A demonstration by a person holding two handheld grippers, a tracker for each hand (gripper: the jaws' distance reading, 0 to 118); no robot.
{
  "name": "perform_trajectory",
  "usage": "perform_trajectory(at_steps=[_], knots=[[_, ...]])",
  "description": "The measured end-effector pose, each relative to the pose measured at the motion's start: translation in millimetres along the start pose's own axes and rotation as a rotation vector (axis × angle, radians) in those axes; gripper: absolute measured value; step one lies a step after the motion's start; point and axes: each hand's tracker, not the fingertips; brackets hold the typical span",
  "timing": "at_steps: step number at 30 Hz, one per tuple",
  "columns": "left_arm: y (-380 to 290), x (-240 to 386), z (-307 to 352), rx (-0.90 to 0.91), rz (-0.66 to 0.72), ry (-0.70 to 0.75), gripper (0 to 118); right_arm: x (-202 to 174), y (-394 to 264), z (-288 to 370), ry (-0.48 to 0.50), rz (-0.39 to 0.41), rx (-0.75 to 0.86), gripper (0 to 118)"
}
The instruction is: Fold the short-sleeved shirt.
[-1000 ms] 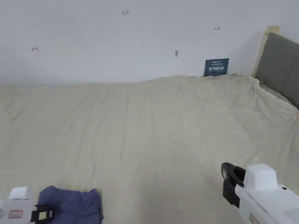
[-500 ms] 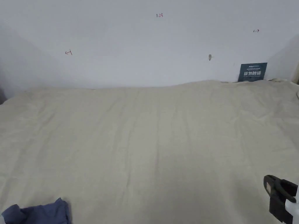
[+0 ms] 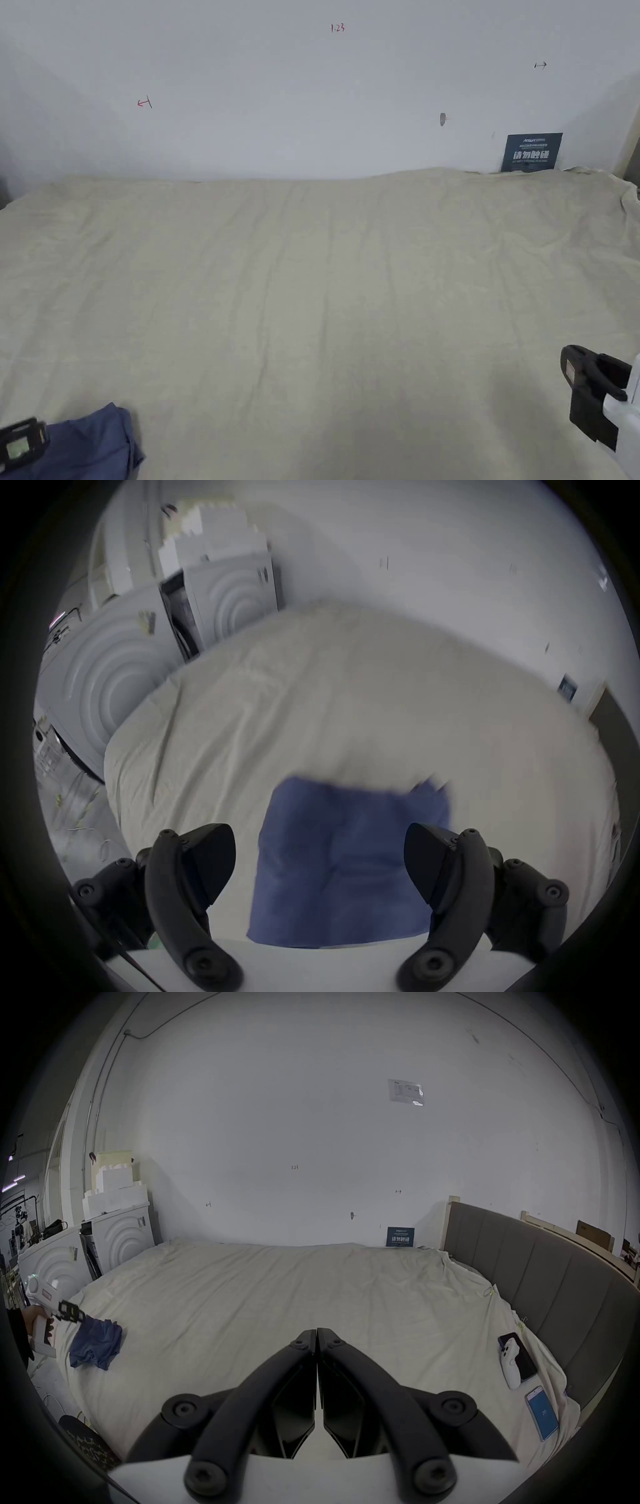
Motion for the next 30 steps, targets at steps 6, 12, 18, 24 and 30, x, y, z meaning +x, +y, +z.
perform_trajectory(at_steps=[6,12,18,24,30], knots=[[35.4,39.1,92.4,0.291,0.110,-0.128,110,4.4,28.2,22.6,-0.003,0.025,0.090,0],[44.3,101.3,172.5,0.499,0.055,-0.128,109,9.2,52.6,41.7,-0.006,0.024,0.167,0],[25.3,163.4,220.5,0.628,-0.019,-0.135,103,10.9,67.9,55.5,-0.017,0.017,0.229,0],[-5.4,216.0,231.6,0.743,-0.129,-0.204,60,13.5,69.6,64.4,-0.035,-0.007,0.261,0],[-35.5,246.2,242.1,0.773,-0.147,-0.390,0,13.6,68.8,61.1,-0.059,0.001,0.273,0]])
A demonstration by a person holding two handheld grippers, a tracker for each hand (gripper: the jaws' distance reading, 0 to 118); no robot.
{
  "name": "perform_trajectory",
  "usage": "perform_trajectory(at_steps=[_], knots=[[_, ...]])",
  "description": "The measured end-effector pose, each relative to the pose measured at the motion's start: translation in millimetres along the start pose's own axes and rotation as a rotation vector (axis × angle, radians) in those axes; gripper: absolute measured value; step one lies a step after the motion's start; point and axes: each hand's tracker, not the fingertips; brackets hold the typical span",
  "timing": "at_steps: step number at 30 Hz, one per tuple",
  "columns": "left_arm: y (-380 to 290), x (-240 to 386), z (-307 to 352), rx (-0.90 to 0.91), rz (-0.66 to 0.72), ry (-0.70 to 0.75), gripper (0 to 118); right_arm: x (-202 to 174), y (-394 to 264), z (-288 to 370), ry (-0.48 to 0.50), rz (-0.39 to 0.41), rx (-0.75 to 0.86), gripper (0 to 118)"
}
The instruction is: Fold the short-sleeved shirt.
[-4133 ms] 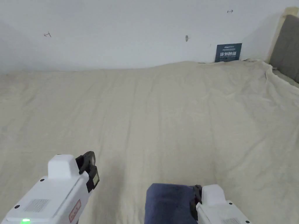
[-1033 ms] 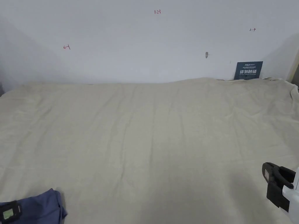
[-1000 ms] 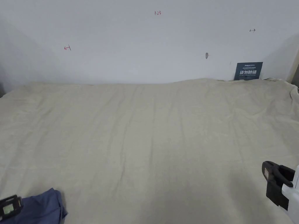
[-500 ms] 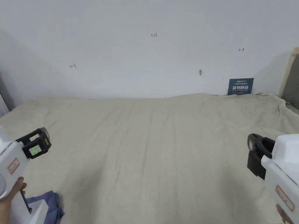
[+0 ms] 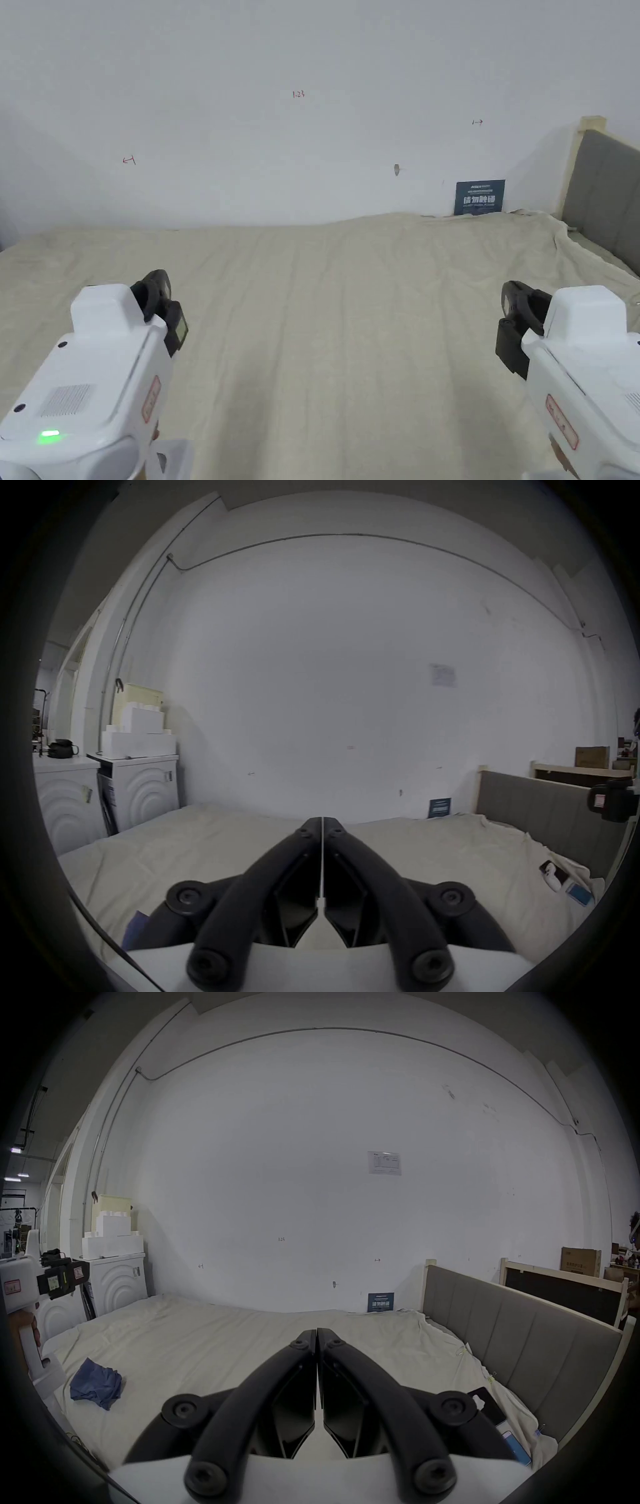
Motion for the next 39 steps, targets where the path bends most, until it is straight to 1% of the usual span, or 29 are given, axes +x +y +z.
perform_trajectory(at_steps=[4,8,21,39], knots=[[-3.6,18.8,10.4,0.021,-0.020,-0.032,0,0.2,-0.5,-4.6,-0.011,-0.007,0.004,0],[-5.6,29.8,13.3,0.020,-0.059,-0.052,0,-0.6,0.6,-8.2,-0.001,-0.043,0.003,0],[-10.9,35.5,11.8,0.009,-0.062,-0.082,0,-15.7,3.6,-18.6,-0.013,-0.021,-0.001,0],[-17.7,41.0,10.5,-0.003,-0.055,-0.101,0,-22.7,8.6,-23.9,-0.027,0.003,0.015,0]])
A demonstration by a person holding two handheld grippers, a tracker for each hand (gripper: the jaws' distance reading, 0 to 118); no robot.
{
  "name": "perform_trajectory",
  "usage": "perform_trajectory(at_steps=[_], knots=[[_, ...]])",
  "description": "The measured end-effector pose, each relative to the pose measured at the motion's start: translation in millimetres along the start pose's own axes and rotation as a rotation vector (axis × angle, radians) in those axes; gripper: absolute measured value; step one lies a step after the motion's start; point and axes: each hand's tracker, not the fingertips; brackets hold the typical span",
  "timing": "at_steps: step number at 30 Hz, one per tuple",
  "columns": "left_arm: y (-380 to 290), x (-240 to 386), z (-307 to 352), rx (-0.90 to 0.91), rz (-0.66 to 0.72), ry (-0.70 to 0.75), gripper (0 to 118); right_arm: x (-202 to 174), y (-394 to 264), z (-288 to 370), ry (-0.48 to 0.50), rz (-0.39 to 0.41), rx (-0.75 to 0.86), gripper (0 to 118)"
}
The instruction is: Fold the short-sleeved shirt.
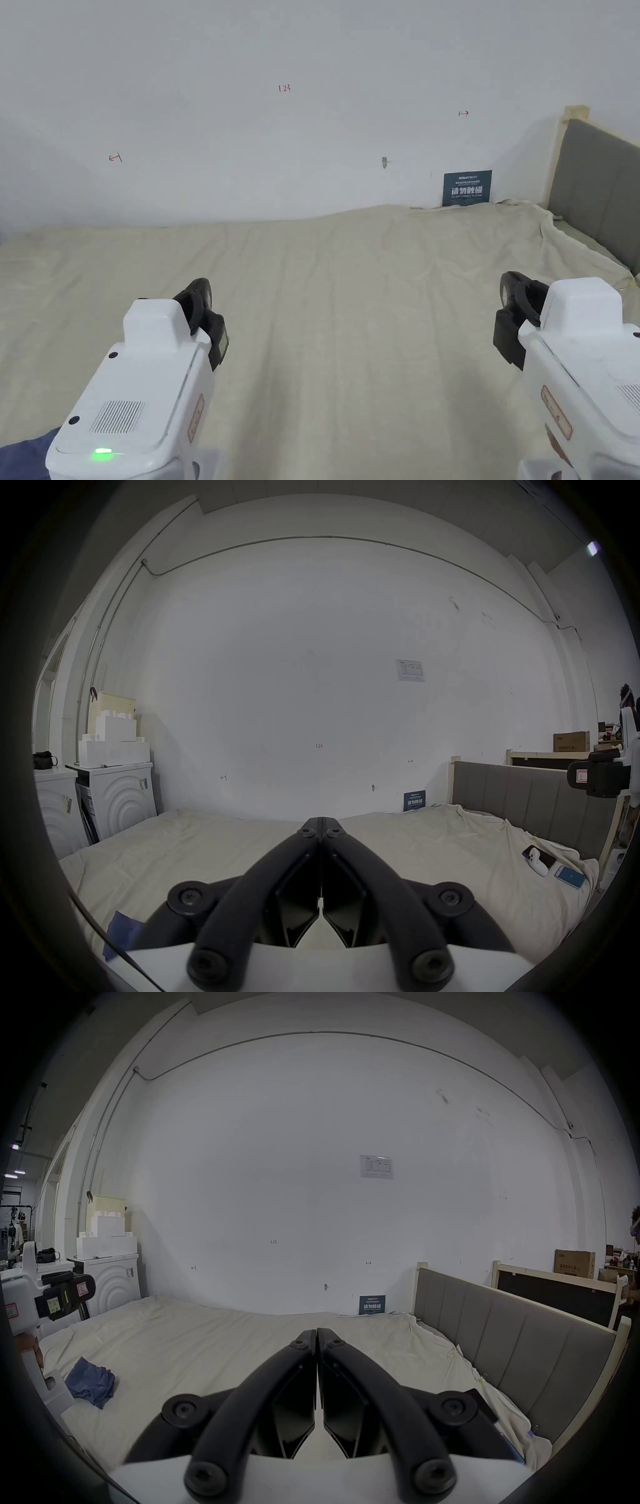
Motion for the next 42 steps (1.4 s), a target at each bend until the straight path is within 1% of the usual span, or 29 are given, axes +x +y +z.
perform_trajectory(at_steps=[4,5,6,7,16,20,23,32,42], knots=[[-1.4,0.2,0.4,-0.001,-0.002,0.004,0,0.1,0.2,0.0,-0.002,0.001,0.004,0],[-1.4,0.4,0.5,-0.003,-0.001,0.003,0,36.0,-14.3,26.4,-0.004,0.001,0.007,0],[-1.5,0.7,0.7,-0.002,0.000,0.003,0,52.4,-20.9,38.4,-0.004,0.003,0.007,0],[-1.9,0.3,0.4,-0.002,0.000,0.004,0,58.7,-23.4,43.0,-0.005,0.006,0.006,0],[-1.7,-0.1,-1.4,0.001,0.000,0.004,0,59.0,-20.1,47.5,-0.009,0.008,0.008,0],[-2.0,-0.3,-1.7,0.001,0.002,0.005,0,43.6,-13.8,52.7,-0.008,0.010,0.007,0],[-2.4,-1.6,-2.2,0.000,0.020,0.002,0,49.0,-15.8,49.4,-0.006,0.011,0.007,0],[-2.8,-1.9,-2.6,0.000,0.020,0.001,0,59.5,-20.3,43.9,-0.006,0.017,0.008,0],[-2.4,-2.6,-2.2,-0.004,0.017,-0.001,0,59.7,-22.2,45.5,-0.009,0.019,0.009,0]])
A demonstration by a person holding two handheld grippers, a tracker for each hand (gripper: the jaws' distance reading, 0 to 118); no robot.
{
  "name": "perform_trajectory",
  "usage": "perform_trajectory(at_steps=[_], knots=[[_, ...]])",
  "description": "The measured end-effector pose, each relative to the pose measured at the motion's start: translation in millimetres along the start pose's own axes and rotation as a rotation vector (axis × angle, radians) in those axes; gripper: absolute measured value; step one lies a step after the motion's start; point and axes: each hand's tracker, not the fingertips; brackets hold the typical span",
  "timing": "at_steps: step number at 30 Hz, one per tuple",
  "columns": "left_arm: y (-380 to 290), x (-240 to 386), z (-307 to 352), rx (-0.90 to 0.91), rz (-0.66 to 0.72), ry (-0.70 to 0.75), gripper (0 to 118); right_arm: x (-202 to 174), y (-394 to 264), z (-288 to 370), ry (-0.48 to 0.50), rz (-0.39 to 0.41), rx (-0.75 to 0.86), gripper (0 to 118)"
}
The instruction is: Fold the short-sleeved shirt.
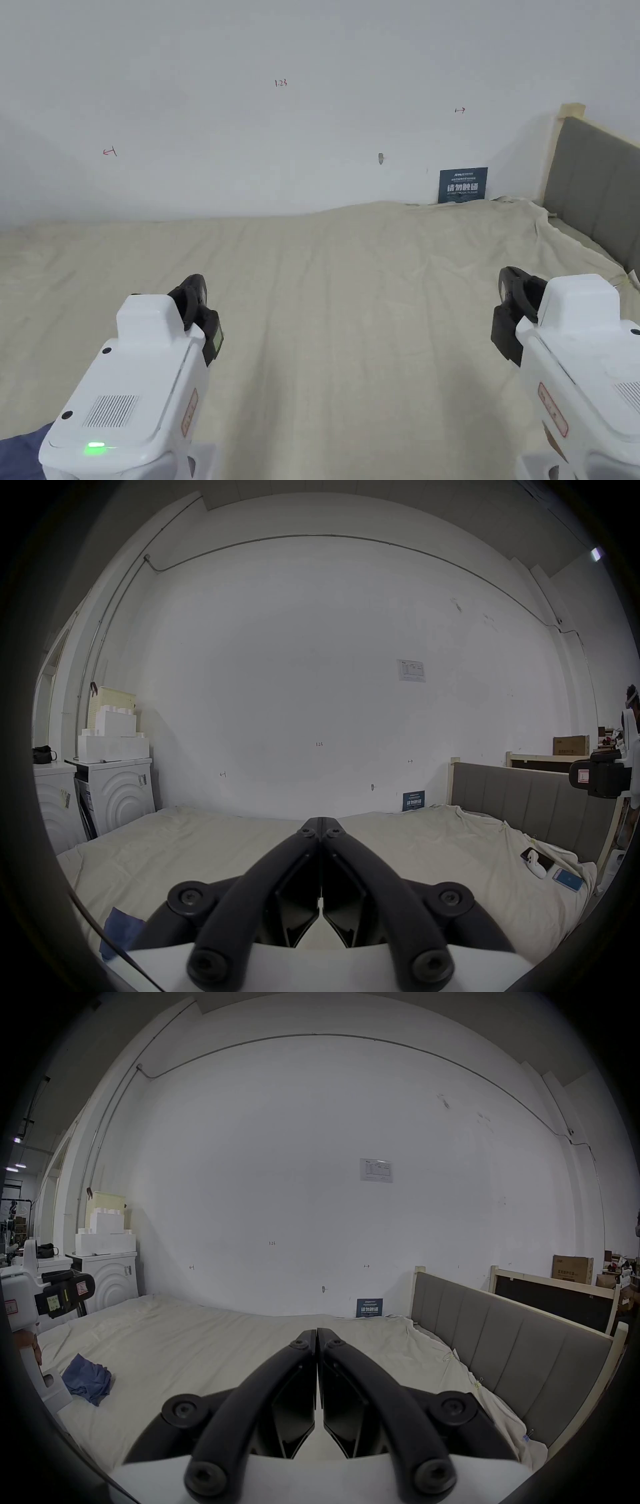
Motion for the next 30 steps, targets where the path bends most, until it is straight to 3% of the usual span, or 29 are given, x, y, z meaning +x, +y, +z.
perform_trajectory(at_steps=[10,12,14,16,19,21,30], knots=[[-2.4,-1.3,0.7,-0.004,-0.007,0.004,0,-3.2,0.5,2.3,0.001,0.003,0.000,0],[-3.1,-1.4,1.0,-0.004,-0.005,0.006,7,-4.8,0.4,3.1,0.005,0.003,-0.006,5],[-4.4,-2.6,1.3,-0.003,-0.003,0.016,36,-4.9,-0.3,3.8,0.001,0.003,-0.006,48],[-5.4,-3.4,1.4,-0.004,-0.007,0.021,77,-5.3,-1.1,4.1,0.003,-0.002,-0.009,92],[-5.3,-3.4,2.8,0.001,-0.009,0.007,107,-3.6,-3.4,3.8,0.010,-0.008,-0.005,106],[-5.1,-3.3,3.2,-0.003,-0.008,-0.006,118,-1.8,-5.0,2.8,0.019,-0.018,-0.008,115],[-3.9,2.0,8.5,0.012,-0.053,0.006,118,-9.8,0.3,8.8,0.011,-0.027,0.002,118]])
